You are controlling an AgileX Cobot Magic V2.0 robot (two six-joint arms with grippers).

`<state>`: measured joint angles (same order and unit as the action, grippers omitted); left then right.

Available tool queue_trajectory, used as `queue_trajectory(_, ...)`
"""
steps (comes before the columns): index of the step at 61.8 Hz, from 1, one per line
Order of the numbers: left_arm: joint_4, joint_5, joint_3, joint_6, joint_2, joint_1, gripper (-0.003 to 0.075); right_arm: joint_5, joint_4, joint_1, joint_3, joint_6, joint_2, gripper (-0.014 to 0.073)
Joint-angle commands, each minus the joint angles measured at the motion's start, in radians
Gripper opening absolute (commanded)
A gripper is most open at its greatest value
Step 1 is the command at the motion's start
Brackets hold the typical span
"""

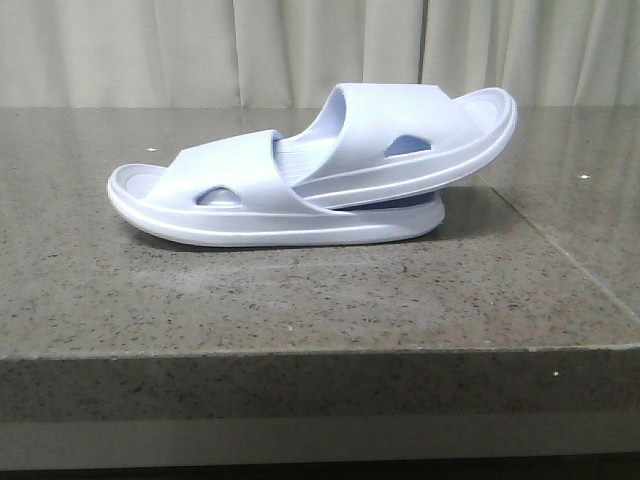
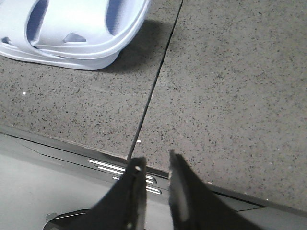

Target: Insert blue slippers together front up

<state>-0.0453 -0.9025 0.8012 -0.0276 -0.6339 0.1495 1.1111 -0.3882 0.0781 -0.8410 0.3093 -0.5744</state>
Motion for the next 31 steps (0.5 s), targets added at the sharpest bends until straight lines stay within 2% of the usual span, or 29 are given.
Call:
queue_trajectory(1,-0.004,0.069,0.026,-0.012,0.001,-0.001,-0.0001,-0.060,-0.014,-0.001,-0.023,0.003,-0.002,0.0004)
queue_trajectory(8,-0.004,0.069,0.026,-0.012,0.001,-0.001,-0.0020,-0.055,-0.014,-0.001,-0.023,0.003,-0.002,-0.0072)
queue_trajectory(31,0.005,0.065,0.026,-0.012,0.001,-0.001,-0.0020,-0.059,-0.014,-0.001,-0.023,0.003,-0.002,-0.0067)
